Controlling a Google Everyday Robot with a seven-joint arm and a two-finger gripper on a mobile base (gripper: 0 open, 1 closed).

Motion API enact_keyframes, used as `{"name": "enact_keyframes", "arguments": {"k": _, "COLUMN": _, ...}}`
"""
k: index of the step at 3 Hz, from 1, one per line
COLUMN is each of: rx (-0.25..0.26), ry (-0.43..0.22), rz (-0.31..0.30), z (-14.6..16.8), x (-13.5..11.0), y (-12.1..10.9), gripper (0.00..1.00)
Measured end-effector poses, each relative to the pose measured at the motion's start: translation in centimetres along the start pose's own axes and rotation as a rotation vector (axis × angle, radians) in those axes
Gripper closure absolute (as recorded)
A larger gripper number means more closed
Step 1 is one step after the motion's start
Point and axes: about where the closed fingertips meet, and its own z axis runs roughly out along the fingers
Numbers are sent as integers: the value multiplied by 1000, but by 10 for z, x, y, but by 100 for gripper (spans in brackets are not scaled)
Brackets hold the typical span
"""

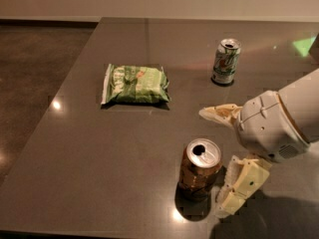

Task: Pick orange can

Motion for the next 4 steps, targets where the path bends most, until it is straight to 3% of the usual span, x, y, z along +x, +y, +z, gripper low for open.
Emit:
{"name": "enact_keyframes", "arguments": {"k": 1, "rx": -13, "ry": -6, "rz": -10, "z": 9, "x": -3, "y": 7, "gripper": 0}}
{"name": "enact_keyframes", "arguments": {"k": 2, "rx": -25, "ry": -19, "rz": -18, "z": 12, "x": -10, "y": 12, "gripper": 15}}
{"name": "enact_keyframes", "arguments": {"k": 3, "rx": -38, "ry": -33, "rz": -26, "z": 13, "x": -16, "y": 16, "gripper": 39}}
{"name": "enact_keyframes", "arguments": {"k": 4, "rx": -42, "ry": -51, "rz": -28, "z": 4, "x": -24, "y": 12, "gripper": 77}}
